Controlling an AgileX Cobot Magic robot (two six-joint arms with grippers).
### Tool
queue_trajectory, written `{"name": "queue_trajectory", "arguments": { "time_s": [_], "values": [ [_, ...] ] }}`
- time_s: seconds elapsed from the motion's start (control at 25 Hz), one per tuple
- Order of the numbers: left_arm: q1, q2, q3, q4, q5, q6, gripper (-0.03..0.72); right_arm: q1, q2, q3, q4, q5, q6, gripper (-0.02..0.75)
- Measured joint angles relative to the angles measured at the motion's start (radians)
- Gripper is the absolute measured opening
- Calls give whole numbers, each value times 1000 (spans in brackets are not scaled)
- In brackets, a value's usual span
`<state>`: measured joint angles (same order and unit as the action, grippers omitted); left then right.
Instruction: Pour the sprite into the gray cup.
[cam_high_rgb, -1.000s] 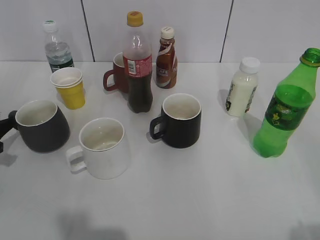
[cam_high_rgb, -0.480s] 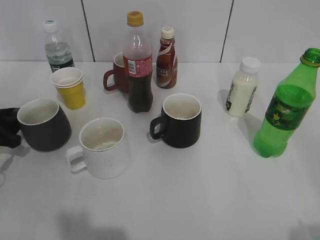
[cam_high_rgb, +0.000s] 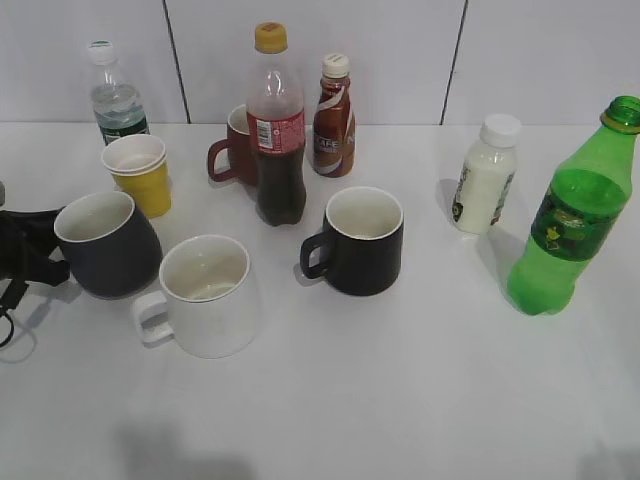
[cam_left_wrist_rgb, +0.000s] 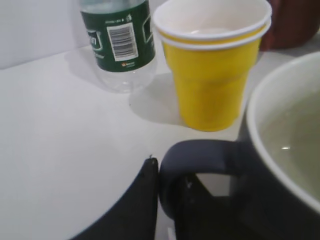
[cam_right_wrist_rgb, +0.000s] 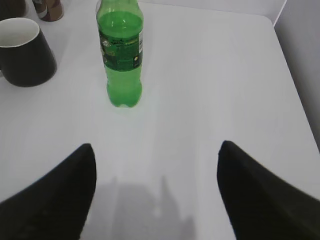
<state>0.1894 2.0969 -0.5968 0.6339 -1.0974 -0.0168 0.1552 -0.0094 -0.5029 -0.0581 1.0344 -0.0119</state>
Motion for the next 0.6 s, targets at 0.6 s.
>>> {"name": "queue_trajectory", "arguments": {
  "time_s": [0.6],
  "values": [
    [-9,-339,202,-108,69,7,52,0,270,26,112,-555,-63,564]
  ]
}}
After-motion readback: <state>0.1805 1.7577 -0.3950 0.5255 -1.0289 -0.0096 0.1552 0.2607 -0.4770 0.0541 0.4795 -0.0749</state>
